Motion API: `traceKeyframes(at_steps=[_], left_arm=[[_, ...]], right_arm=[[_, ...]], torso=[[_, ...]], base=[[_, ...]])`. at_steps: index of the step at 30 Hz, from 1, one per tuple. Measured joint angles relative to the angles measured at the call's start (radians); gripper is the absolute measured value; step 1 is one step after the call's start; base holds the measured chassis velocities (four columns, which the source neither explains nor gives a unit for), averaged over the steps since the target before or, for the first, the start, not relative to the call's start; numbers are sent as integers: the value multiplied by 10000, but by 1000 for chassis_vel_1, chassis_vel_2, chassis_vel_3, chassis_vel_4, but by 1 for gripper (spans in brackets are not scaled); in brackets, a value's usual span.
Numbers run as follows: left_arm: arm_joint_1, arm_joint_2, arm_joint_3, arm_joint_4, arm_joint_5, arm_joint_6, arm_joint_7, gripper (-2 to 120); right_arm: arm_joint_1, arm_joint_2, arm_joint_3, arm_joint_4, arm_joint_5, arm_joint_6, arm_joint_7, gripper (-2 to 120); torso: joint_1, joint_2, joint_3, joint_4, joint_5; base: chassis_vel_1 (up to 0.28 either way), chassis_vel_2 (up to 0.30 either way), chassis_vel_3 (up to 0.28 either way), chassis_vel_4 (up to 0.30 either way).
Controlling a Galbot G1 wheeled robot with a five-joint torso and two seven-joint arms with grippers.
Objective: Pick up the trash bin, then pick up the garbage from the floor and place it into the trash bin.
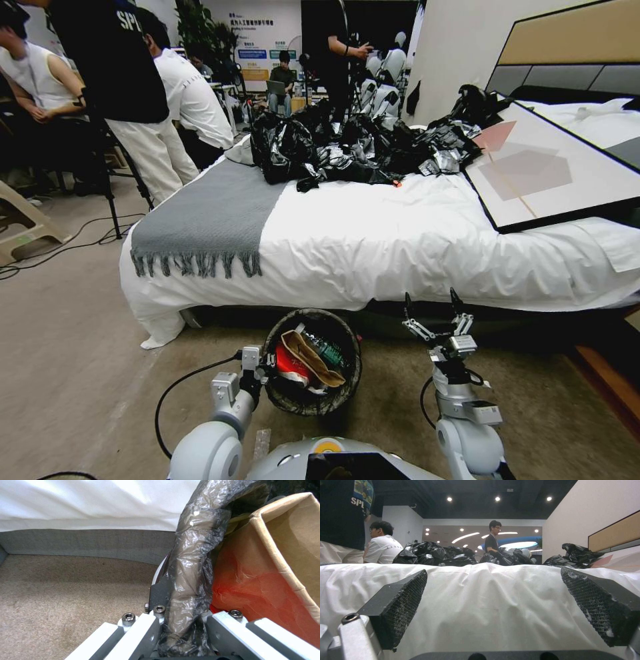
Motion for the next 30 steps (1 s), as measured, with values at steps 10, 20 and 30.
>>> traceKeyframes(at_steps=[10, 20, 30], left_arm=[[0, -67, -115, -83, 26, -29, 2, 0], [-8, -58, -131, -107, 40, -29, -4, 0], [56, -47, -150, -205, 60, -31, -5, 0]], right_arm=[[147, -22, 14, -83, 65, -19, -41, 100], [247, -20, 19, -145, 77, -51, -66, 100], [316, -75, 12, -157, 60, -120, -81, 100]], torso=[[0, 0, 1, 0, 0], [0, 0, 0, 2, 0], [0, 0, 0, 1, 0]], base=[[19, 18, 20, 19], [92, 102, 93, 95], [120, 122, 121, 127]])
